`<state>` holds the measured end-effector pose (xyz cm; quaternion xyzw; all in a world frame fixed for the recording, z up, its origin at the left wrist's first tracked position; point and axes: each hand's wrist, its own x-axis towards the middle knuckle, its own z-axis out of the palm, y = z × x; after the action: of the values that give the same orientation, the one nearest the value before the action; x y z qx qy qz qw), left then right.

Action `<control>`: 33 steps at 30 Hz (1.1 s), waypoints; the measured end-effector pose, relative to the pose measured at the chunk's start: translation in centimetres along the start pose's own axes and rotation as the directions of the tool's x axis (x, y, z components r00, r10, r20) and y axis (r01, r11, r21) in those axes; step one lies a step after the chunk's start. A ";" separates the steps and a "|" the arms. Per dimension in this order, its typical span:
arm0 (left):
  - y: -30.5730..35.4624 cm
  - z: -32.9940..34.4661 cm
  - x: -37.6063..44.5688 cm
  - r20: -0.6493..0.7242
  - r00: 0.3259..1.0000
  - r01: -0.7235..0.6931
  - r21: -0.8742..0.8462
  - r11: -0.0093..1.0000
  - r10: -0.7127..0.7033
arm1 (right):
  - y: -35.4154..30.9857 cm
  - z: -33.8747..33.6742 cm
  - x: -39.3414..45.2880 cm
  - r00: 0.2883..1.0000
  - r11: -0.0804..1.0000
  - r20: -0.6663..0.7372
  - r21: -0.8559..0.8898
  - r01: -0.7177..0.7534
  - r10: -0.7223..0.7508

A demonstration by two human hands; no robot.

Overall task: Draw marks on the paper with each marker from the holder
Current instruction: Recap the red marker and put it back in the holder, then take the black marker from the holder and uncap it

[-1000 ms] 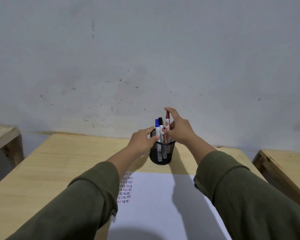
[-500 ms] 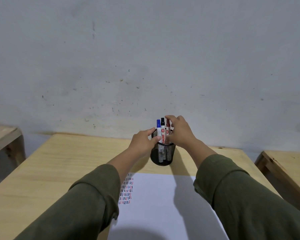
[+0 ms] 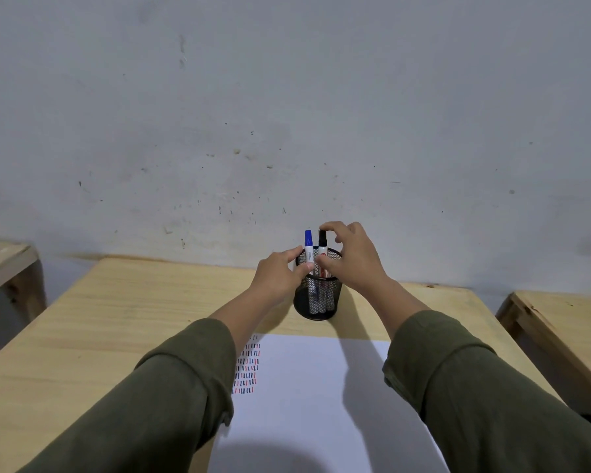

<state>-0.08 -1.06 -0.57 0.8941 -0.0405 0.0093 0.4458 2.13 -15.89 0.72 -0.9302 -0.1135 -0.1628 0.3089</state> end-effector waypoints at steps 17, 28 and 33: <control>5.2 -4.6 -3.5 -0.338 0.931 -0.201 -0.163 0.966 0.137 | -6.4 -6.7 -1.9 0.953 0.864 -0.295 0.495 0.094 0.065; 8.6 -7.9 -10.3 -0.331 0.909 -0.331 -0.202 0.922 0.254 | -10.5 -7.9 -9.5 0.988 0.867 -0.151 0.485 0.111 -0.042; 7.9 -8.5 -12.0 -0.428 0.902 -0.251 -0.402 0.880 0.062 | -10.4 -8.7 -11.3 1.000 0.876 -0.005 0.482 0.008 -0.006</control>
<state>-12.50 1.77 10.21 0.7393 -0.0226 0.2203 0.6359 -13.52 -14.25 8.70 -0.8233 -0.1533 -0.1323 0.5302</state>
